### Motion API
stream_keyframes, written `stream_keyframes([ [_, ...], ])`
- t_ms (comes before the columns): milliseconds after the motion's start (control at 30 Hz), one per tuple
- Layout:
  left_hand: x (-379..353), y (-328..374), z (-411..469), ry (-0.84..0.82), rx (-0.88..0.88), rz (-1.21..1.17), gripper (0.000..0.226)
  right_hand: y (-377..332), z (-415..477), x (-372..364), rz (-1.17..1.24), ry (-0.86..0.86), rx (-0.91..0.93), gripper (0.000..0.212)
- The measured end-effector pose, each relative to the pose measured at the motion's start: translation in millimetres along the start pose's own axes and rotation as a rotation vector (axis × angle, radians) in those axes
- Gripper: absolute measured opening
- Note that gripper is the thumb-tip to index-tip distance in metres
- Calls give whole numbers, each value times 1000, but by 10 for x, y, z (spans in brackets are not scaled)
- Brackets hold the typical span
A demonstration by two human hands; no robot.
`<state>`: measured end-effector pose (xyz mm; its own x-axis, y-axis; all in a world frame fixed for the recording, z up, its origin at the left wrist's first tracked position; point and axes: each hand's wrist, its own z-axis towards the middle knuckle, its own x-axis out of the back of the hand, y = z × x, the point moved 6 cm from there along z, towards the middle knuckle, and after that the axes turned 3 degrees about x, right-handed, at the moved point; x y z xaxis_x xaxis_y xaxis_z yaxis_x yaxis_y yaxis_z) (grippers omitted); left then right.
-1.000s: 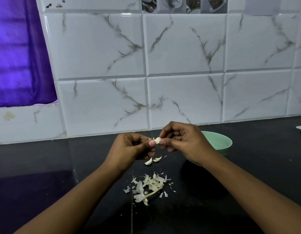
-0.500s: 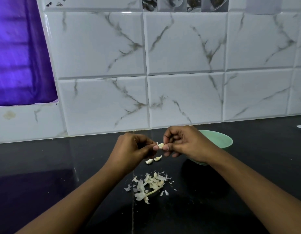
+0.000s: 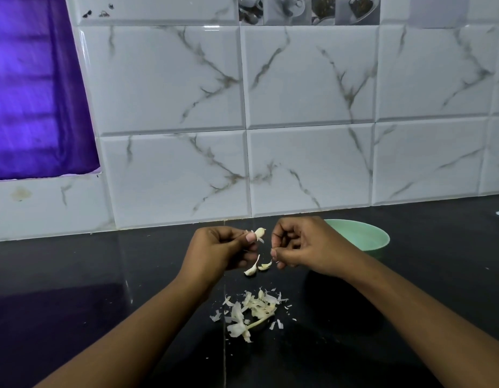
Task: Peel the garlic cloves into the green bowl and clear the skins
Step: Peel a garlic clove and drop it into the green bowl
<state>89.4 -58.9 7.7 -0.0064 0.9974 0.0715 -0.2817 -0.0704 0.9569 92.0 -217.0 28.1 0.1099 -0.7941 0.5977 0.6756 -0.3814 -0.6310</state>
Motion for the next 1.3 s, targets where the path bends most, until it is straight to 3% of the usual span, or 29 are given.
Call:
stream_keyframes([
  [200,-54,-44,3,-63,95,-93,8,15,-1,42,2,-11,-32,26],
  [367,-74,-28,-12,-79,88,-74,9,-26,3,85,1,132,25,22],
  [567,-49,70,-40,-7,-64,137,7,-103,7,56,-127,196,112,29],
  [767,-48,195,-80,79,-271,462,11,-103,14,47,-234,159,126,19],
  [933,-80,245,-124,87,-332,526,5,-132,-1,15,-334,127,135,12],
  [1133,-80,203,-91,31,-264,455,7,-155,1,16,-441,134,160,10],
  [1300,-120,227,-121,31,-336,566,13,-147,2,17,-518,111,143,11],
])
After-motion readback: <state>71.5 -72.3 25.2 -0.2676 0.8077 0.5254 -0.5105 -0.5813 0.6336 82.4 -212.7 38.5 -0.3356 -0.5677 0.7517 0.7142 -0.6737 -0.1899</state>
